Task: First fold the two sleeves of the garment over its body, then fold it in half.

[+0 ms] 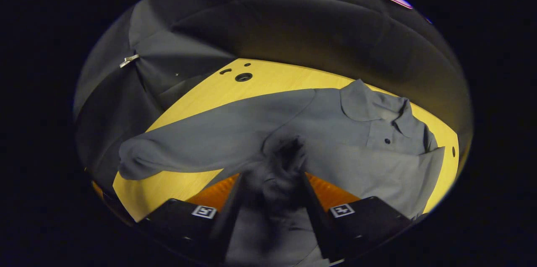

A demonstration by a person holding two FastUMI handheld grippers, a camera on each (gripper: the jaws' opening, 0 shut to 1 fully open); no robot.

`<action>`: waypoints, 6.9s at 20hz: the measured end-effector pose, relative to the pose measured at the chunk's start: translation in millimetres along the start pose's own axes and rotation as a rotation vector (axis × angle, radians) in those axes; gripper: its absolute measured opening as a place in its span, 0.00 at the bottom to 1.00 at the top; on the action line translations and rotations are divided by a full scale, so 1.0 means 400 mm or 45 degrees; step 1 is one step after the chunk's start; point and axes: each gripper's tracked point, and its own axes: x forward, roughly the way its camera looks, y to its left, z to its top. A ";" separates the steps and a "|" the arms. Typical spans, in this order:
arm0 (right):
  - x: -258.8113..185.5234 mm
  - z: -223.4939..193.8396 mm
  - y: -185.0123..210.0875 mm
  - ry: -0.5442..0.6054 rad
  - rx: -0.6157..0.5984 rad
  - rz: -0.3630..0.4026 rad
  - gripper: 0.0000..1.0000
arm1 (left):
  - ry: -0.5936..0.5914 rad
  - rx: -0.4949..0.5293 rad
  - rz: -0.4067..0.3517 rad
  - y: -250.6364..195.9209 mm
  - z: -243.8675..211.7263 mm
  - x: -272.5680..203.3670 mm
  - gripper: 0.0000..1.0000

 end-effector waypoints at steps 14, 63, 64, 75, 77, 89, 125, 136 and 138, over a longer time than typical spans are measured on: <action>-0.381 -0.162 -0.267 -0.034 0.097 -0.250 1.00 | 0.086 -0.109 0.029 0.079 -0.055 0.296 0.99; -0.725 -0.523 -0.692 -0.046 0.743 -0.440 1.00 | 0.155 0.127 -0.841 -1.011 0.209 0.101 0.05; -0.722 -0.522 -0.694 -0.044 0.739 -0.432 0.99 | 0.168 0.119 -0.870 -1.048 0.202 0.088 0.02; -0.710 -0.574 -0.703 0.012 0.754 -0.376 0.99 | 0.317 0.143 -1.092 -1.368 0.094 -0.013 0.05; -0.710 -0.586 -0.715 0.023 0.766 -0.381 0.99 | 0.328 0.169 -1.126 -1.410 0.078 -0.036 0.05; -0.705 -0.590 -0.725 0.026 0.760 -0.387 0.99 | 0.413 0.189 -1.173 -1.489 0.012 -0.072 0.15; -0.578 -0.695 -0.402 0.397 0.624 -0.193 1.00 | 0.617 0.094 -0.559 -0.346 -0.394 -0.086 0.97; -0.554 -0.714 -0.391 0.483 0.469 -0.353 0.98 | 0.602 0.337 -0.569 -0.403 -0.415 -0.096 0.88; -0.548 -0.706 -0.388 0.472 0.477 -0.347 0.93 | 0.600 0.306 -0.563 -0.410 -0.413 -0.096 0.84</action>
